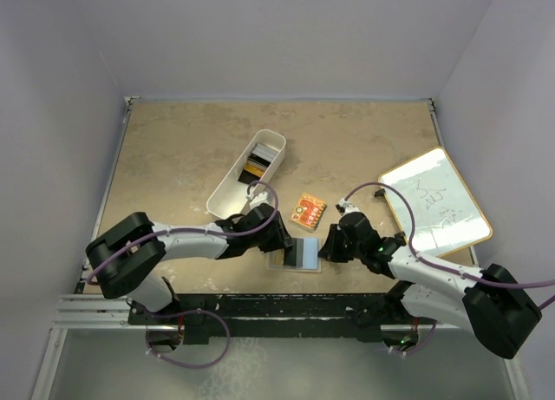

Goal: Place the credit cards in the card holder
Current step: Insert the credit card into the card holder.

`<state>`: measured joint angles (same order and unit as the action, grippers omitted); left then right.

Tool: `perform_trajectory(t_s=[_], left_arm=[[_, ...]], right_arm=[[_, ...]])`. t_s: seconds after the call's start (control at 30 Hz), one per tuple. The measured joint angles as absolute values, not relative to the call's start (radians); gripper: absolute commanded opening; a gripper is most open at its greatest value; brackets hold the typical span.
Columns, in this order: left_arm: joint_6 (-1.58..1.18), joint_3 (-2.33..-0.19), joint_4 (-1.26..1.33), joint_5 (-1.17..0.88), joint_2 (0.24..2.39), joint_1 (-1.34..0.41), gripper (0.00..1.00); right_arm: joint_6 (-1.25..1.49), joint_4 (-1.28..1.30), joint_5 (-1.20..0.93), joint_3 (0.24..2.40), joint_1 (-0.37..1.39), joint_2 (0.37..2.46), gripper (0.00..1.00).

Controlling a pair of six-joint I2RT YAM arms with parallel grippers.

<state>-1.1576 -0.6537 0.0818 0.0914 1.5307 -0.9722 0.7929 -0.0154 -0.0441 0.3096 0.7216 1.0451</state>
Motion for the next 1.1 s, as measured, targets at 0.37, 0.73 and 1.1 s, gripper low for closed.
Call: perform_trajectory(t_s=[0.37,0.73,1.1], left_arm=[[-1.14,-0.693,0.074,0.09,1.57,-0.991,0.3],[-1.122,-0.724,0.102,0.071,1.627,-1.018,0.32],[-1.108,-0.726,0.063,0.079,1.571,-1.023,0.41]], right_arm=[[0.801,-0.022,-0.046,0.308,0.722,1.047,0.1],[0.797,-0.052,-0.047,0.308,0.722,1.069,0.13],[0.74,0.12,0.036,0.395,0.722,0.958,0.35]])
